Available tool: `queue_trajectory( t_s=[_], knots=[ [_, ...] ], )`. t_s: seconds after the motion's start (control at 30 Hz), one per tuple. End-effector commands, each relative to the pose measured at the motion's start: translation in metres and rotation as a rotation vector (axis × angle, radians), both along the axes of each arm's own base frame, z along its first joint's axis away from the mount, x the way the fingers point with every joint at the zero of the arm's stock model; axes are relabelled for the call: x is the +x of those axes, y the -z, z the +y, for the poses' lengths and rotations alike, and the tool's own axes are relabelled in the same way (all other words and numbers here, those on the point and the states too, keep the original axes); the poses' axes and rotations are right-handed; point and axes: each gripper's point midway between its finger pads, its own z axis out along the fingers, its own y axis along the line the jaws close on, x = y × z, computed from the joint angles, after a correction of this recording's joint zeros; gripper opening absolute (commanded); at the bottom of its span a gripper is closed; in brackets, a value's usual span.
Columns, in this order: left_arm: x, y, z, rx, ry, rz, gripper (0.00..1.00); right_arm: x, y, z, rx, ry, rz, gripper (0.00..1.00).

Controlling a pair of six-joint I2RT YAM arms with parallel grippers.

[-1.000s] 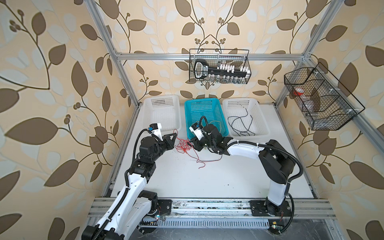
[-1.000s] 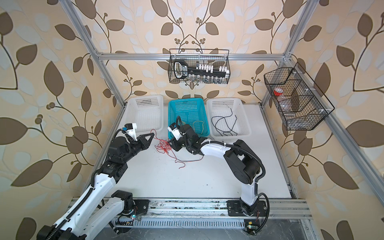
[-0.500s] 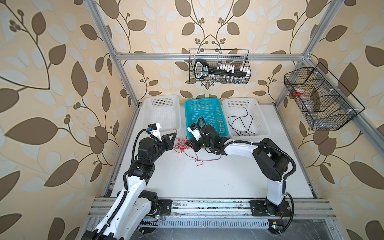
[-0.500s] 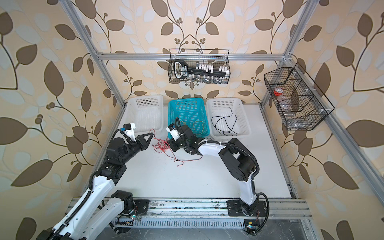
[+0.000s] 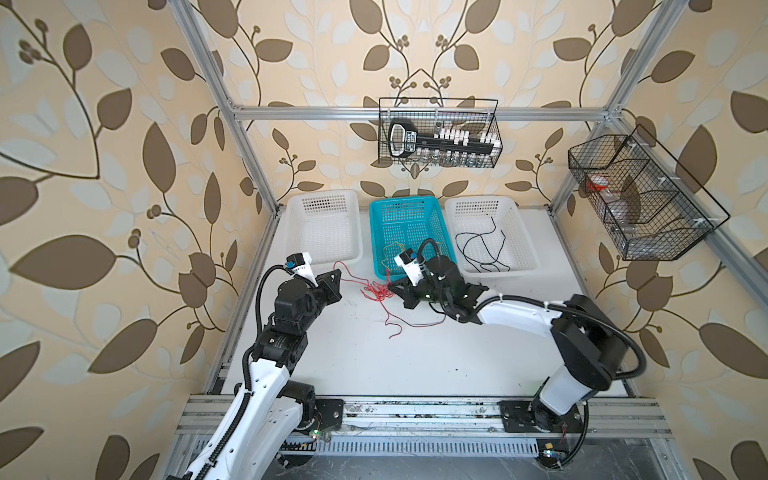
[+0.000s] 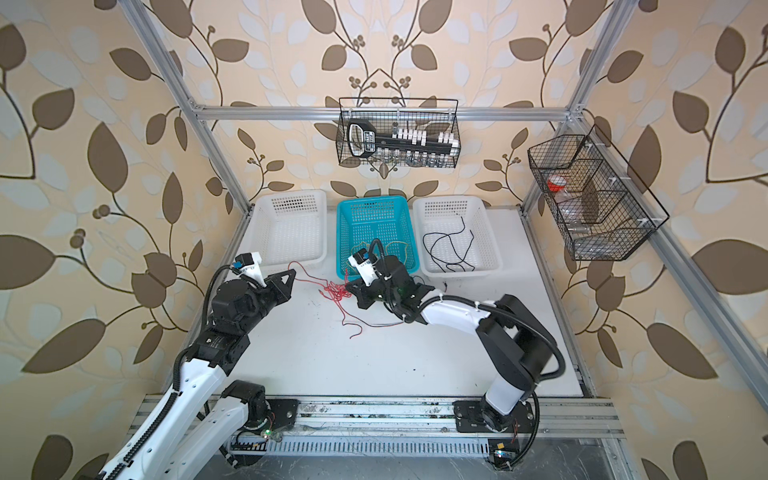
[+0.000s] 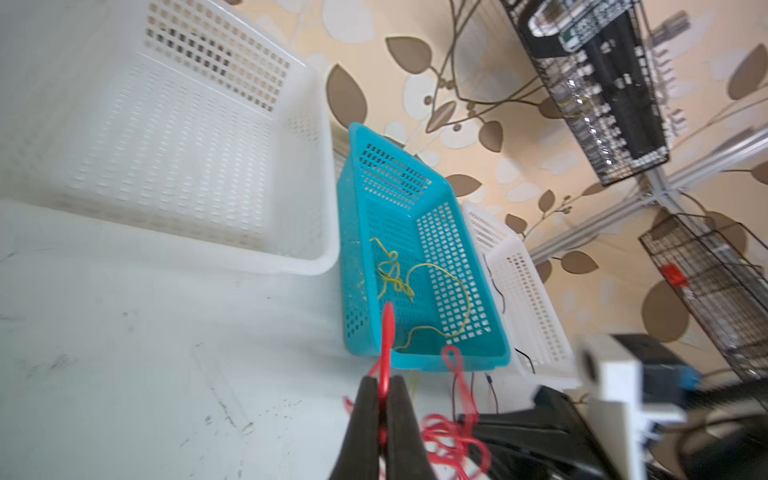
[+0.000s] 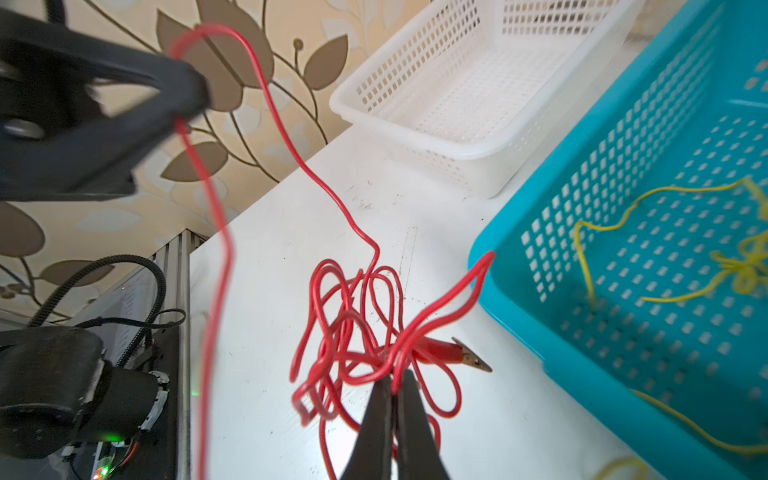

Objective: Untangle the cables

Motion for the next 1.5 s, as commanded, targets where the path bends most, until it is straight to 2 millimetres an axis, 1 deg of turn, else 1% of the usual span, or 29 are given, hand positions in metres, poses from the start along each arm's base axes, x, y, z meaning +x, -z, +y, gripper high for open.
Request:
queue_trajectory(
  t_s=[0.0,0.13,0.17,0.27,0.43,0.6,0.8,0.87,1.0,1.13,1.17,1.23,1.3,1.4,1.47],
  knots=[
    [0.0,0.005,0.028,0.054,-0.16,0.049,0.0,0.005,-0.018,-0.035,-0.027,0.109,-0.088,0.0],
    [-0.006,0.028,0.054,0.092,-0.309,0.161,0.0,0.013,-0.03,-0.093,-0.085,0.299,-0.131,0.0],
    [-0.007,0.032,0.057,0.098,-0.332,0.177,0.0,0.015,-0.033,-0.111,-0.102,0.355,-0.141,0.0],
    [-0.01,0.038,0.065,0.106,-0.378,0.198,0.0,0.02,-0.042,-0.16,-0.14,0.498,-0.154,0.0],
    [-0.012,0.039,0.072,0.111,-0.418,0.207,0.0,0.019,-0.049,-0.236,-0.225,0.745,-0.155,0.0],
    [-0.011,0.038,0.074,0.122,-0.428,0.218,0.0,0.013,-0.047,-0.292,-0.225,0.898,-0.107,0.0],
    [-0.008,0.039,0.075,0.134,-0.435,0.234,0.0,0.005,-0.041,-0.343,-0.247,1.025,-0.053,0.0],
    [-0.008,0.038,0.075,0.132,-0.435,0.234,0.0,0.003,-0.04,-0.354,-0.226,1.05,-0.03,0.0],
    [-0.005,0.036,0.072,0.114,-0.423,0.22,0.0,0.001,-0.04,-0.357,-0.203,1.052,-0.029,0.0],
    [-0.007,0.032,0.076,0.136,-0.441,0.223,0.0,-0.003,-0.035,-0.373,-0.234,1.118,-0.008,0.0],
    [-0.007,0.03,0.076,0.14,-0.437,0.219,0.0,-0.003,-0.035,-0.374,-0.222,1.118,-0.007,0.0],
    [-0.005,0.024,0.073,0.132,-0.419,0.193,0.0,-0.002,-0.037,-0.368,-0.195,1.089,-0.017,0.0],
    [-0.002,0.016,0.065,0.107,-0.377,0.147,0.0,-0.001,-0.037,-0.359,-0.171,1.047,-0.019,0.0],
    [0.004,-0.002,0.051,0.062,-0.301,0.06,0.0,-0.002,-0.035,-0.344,-0.172,0.995,-0.037,0.0],
    [0.006,-0.018,0.038,0.041,-0.227,0.011,0.0,-0.003,-0.036,-0.33,-0.172,0.946,-0.052,0.0]
  ],
)
